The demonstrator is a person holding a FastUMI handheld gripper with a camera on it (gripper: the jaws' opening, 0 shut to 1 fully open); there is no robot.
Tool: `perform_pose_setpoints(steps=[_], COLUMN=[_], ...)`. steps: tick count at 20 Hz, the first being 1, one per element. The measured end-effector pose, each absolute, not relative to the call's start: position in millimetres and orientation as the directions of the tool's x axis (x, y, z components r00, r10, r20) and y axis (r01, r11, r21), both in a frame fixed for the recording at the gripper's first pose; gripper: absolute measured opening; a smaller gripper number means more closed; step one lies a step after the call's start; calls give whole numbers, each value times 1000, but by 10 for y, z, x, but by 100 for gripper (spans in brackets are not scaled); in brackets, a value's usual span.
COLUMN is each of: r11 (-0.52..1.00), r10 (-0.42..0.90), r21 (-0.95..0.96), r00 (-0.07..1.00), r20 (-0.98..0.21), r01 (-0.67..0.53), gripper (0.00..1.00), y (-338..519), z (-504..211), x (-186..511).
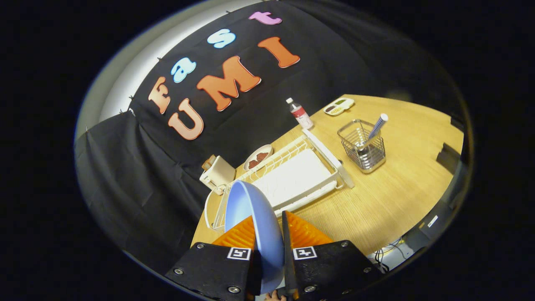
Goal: Take the plate from the dish rack, then take the spoon from the basket and place it into the plate.
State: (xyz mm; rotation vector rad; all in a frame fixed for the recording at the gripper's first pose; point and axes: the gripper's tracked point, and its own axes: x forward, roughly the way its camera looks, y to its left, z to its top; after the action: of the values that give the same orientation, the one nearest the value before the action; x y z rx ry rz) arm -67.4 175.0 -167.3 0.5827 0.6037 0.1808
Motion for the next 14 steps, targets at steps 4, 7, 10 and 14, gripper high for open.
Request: perform_pose_setpoints(steps=[4, 7, 10, 14], r11=[786, 766, 739, 715], r10=[358, 368, 370, 377], r21=[617, 639, 663, 677], r00=[783, 762, 748, 721], r20=[-508, -533, -552, -582], r01=[41, 78, 124, 173], gripper=[22, 22, 22, 22], y=[1792, 1775, 1746, 1774], z=[-2058, -2309, -2503, -2738], x=[-750, -738, -723, -686])
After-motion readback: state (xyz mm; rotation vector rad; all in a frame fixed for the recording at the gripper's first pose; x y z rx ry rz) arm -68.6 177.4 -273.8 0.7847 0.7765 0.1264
